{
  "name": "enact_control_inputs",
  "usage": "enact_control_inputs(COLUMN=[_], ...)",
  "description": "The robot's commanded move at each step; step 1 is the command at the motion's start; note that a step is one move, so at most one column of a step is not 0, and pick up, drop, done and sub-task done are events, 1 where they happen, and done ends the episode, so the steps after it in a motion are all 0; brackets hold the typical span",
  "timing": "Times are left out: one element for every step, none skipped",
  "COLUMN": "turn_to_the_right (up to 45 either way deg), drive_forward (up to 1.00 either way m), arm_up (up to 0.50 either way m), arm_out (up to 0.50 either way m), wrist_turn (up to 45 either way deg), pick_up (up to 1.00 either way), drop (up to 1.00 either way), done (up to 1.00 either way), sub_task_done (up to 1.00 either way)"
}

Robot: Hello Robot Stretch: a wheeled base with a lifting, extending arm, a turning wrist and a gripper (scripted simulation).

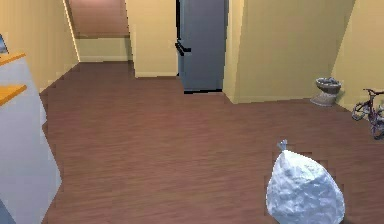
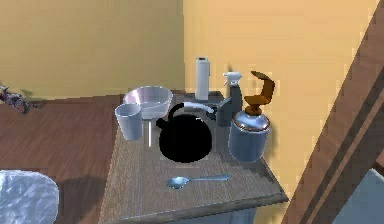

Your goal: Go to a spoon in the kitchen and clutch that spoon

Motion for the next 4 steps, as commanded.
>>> enact_control_inputs(turn_to_the_right=[0.0,0.0,0.0,0.0], drive_forward=[0.0,0.0,0.0,0.0], arm_up=[0.5,0.38,0.0,0.0], arm_out=[0.0,0.0,0.1,0.0], wrist_turn=[0.0,0.0,0.0,45.0], pick_up=[0.0,0.0,0.0,0.0], drop=[0.0,0.0,0.0,0.0], done=[0.0,0.0,0.0,0.0], sub_task_done=[0.0,0.0,0.0,0.0])
